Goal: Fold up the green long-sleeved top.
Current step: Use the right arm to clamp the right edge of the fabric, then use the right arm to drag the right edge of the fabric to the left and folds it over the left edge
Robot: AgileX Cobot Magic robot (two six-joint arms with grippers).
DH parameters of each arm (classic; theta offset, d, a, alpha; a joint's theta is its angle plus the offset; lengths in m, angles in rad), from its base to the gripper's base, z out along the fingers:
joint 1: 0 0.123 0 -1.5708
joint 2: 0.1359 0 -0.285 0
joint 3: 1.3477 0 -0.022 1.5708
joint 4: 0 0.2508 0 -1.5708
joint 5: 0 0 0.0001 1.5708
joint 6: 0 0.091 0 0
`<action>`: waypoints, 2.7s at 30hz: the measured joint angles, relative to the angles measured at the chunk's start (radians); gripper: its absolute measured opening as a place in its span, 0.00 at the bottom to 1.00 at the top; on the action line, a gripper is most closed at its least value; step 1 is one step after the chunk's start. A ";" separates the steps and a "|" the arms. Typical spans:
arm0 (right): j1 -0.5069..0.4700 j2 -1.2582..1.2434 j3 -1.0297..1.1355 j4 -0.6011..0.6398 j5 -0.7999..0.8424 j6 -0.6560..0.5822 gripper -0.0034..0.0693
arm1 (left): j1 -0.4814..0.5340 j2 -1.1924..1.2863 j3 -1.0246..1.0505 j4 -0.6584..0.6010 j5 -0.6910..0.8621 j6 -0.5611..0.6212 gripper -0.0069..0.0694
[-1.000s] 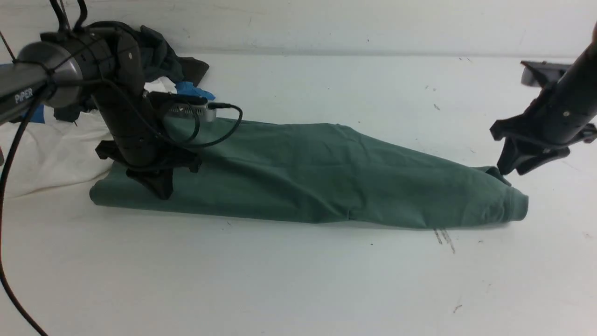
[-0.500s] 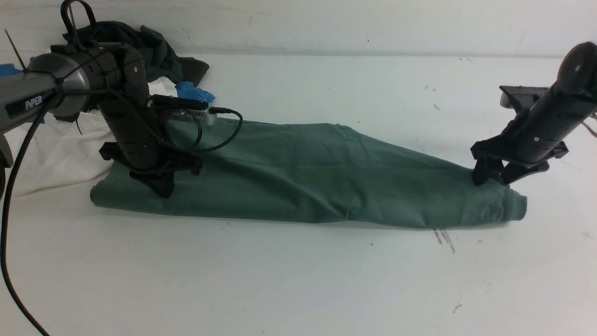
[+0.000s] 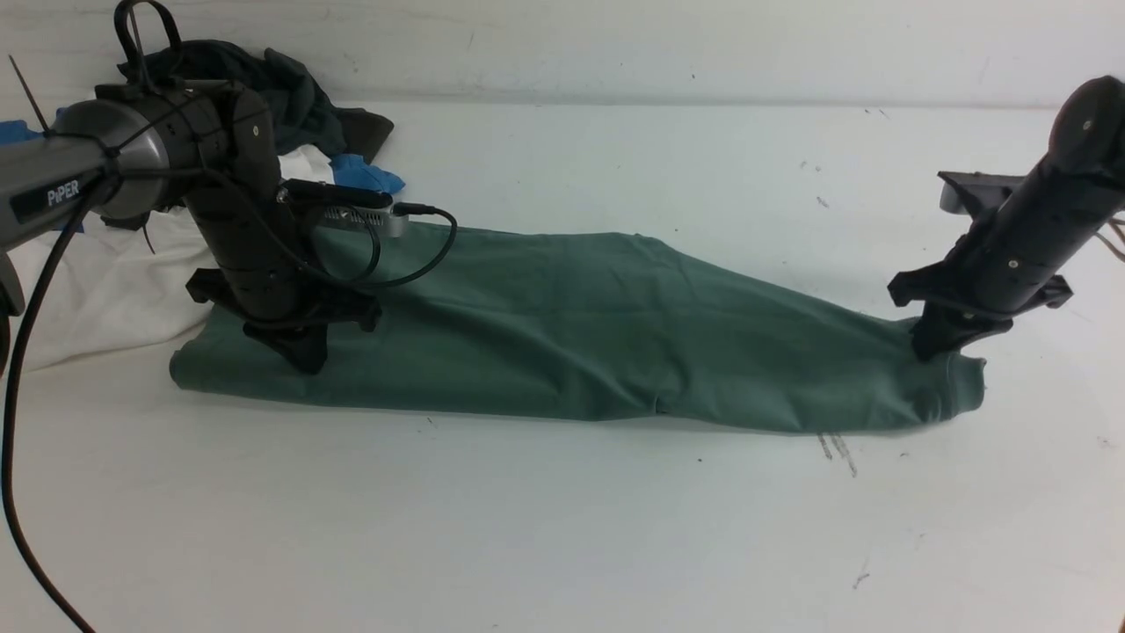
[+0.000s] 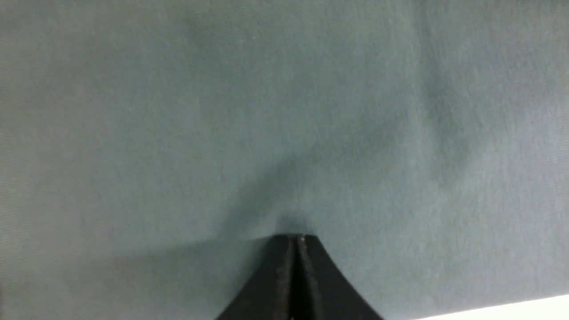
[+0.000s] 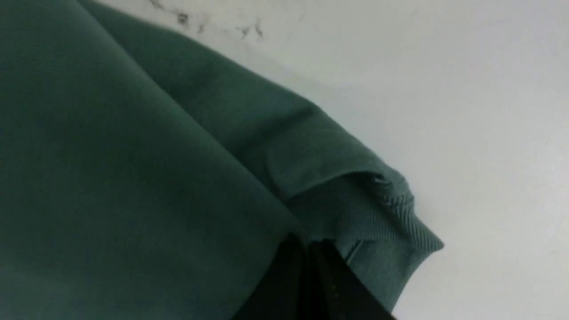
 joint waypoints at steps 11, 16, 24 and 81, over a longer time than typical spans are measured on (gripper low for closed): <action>0.003 -0.012 -0.092 -0.052 0.056 0.027 0.06 | 0.000 0.000 0.000 0.002 0.002 -0.009 0.09; 0.005 -0.012 -0.095 -0.131 0.034 0.050 0.06 | 0.000 0.000 0.000 0.002 0.002 -0.009 0.09; 0.005 0.024 -0.098 -0.167 -0.125 0.053 0.21 | 0.000 0.000 0.000 0.002 0.004 -0.009 0.09; -0.099 -0.305 -0.103 -0.309 0.106 0.237 0.09 | 0.000 -0.603 0.279 -0.048 0.053 -0.025 0.09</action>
